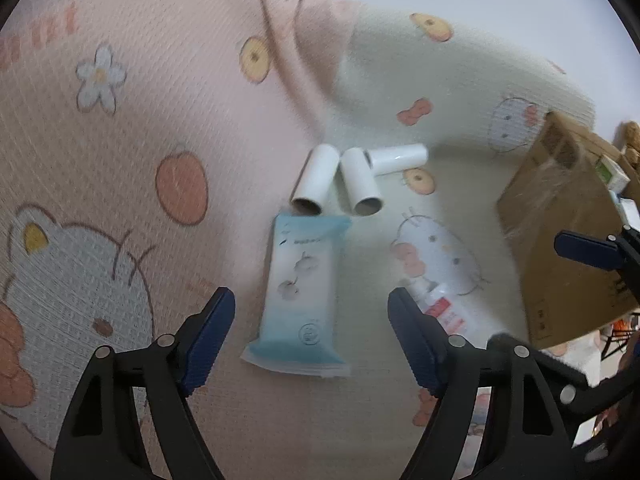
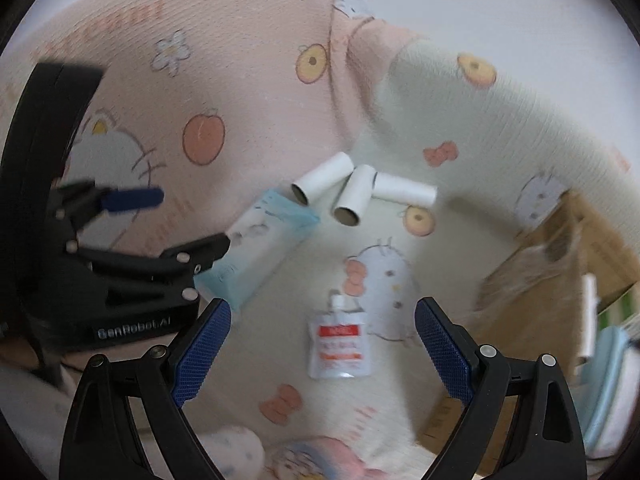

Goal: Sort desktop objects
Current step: 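Move the left gripper over the upright white paper tube, then close the left gripper around the white paper tube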

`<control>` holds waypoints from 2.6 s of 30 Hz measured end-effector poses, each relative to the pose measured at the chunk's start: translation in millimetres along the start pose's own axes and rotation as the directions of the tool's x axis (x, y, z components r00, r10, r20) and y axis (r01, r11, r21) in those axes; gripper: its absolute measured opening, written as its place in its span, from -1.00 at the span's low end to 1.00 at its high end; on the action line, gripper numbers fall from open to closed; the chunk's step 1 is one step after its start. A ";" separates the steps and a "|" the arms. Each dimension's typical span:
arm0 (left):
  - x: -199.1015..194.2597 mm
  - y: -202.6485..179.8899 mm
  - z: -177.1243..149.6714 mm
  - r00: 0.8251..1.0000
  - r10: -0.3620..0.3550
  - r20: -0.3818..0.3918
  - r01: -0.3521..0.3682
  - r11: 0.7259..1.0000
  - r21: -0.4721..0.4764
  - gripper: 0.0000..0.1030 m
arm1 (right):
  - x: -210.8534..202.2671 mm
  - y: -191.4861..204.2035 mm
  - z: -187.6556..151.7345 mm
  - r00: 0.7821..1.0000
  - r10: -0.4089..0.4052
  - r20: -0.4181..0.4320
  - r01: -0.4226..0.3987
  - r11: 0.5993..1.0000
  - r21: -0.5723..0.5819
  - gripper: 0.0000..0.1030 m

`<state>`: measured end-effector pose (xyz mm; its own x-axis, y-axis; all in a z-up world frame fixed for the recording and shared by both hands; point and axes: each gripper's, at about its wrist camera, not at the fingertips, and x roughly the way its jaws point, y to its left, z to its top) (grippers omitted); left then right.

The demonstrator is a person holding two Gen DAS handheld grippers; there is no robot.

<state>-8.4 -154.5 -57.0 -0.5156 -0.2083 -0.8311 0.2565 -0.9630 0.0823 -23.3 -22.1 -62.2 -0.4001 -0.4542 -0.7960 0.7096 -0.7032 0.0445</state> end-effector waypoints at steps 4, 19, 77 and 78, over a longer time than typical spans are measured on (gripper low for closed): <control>17.9 11.2 -3.5 1.000 -0.006 -0.019 0.005 0.999 -0.037 0.54 | 24.8 -8.0 -0.3 0.998 0.065 0.013 -0.066 0.996 0.058 0.79; 66.8 36.0 11.4 0.971 -0.197 0.135 0.218 0.961 -0.167 0.50 | 90.2 -48.1 -13.2 0.995 -0.011 0.099 -0.004 0.988 0.152 0.79; 220.3 -31.8 84.6 0.851 -0.505 -0.145 0.409 0.810 -0.419 -0.11 | 202.8 -93.9 30.0 0.978 0.171 0.119 -0.195 0.953 0.230 -0.12; 218.5 -33.8 80.5 0.849 -0.508 -0.144 0.413 0.809 -0.418 -0.11 | 202.1 -93.2 28.1 0.976 0.181 0.123 -0.206 0.951 0.232 -0.12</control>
<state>-195.5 -181.3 -197.2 -0.4501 0.3368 -0.8270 0.3361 -0.7941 -0.5064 -186.6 -63.7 -210.2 -0.3336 -0.6379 -0.6941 0.6223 -0.7021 0.3462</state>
